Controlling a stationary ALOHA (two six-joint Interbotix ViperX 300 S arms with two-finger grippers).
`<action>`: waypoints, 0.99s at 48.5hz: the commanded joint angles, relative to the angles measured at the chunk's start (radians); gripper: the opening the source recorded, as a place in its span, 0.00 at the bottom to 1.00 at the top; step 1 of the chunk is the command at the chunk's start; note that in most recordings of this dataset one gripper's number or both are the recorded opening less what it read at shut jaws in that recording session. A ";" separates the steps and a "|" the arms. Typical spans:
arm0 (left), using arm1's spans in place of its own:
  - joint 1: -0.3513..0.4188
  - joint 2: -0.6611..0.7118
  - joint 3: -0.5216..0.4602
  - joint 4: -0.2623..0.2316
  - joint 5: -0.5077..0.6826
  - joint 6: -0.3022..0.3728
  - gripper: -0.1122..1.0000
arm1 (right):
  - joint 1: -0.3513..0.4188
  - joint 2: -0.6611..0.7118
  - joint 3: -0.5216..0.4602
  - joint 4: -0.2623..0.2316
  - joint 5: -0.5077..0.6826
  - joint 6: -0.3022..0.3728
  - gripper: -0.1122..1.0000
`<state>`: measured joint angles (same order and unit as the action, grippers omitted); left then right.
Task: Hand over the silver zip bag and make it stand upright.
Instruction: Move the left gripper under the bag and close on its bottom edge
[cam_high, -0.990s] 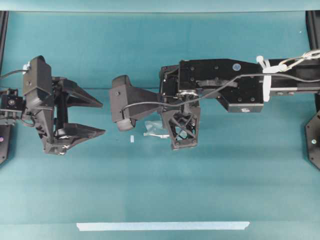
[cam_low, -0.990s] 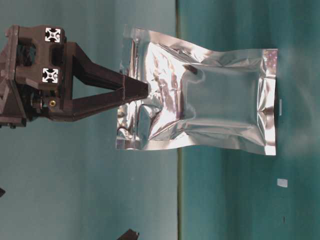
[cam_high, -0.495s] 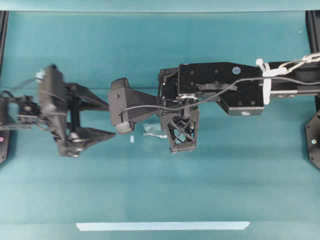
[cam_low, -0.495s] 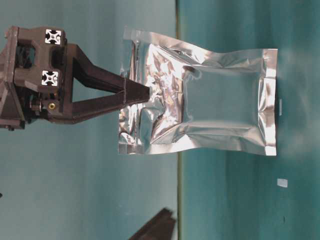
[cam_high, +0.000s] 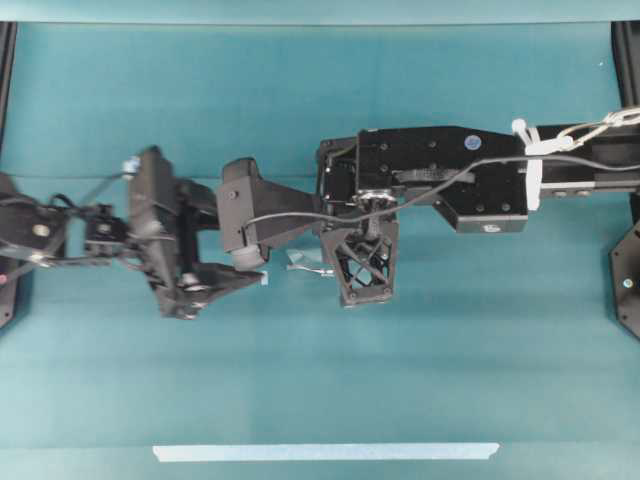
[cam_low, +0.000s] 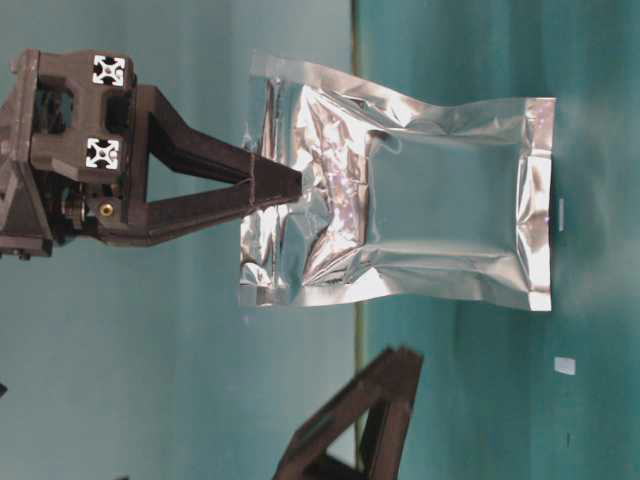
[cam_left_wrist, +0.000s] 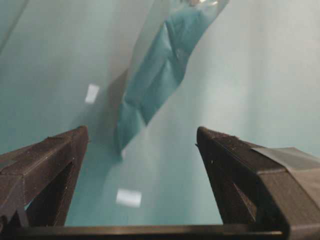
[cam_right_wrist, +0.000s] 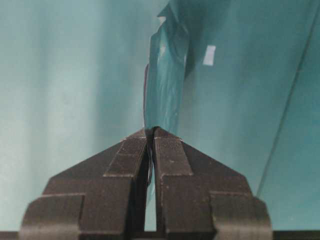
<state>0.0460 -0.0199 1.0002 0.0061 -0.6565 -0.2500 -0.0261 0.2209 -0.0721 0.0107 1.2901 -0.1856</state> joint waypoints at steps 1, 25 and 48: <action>-0.003 0.035 -0.035 0.002 -0.031 0.000 0.95 | 0.003 -0.009 -0.005 0.003 -0.005 0.012 0.14; -0.012 0.273 -0.199 0.002 -0.106 -0.005 0.95 | 0.003 -0.008 -0.003 0.002 -0.005 0.011 0.14; 0.000 0.342 -0.250 0.003 -0.138 -0.025 0.89 | 0.003 -0.008 0.008 0.003 -0.002 0.012 0.14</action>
<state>0.0522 0.3313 0.7455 0.0061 -0.7716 -0.2684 -0.0245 0.2209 -0.0598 0.0107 1.2885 -0.1841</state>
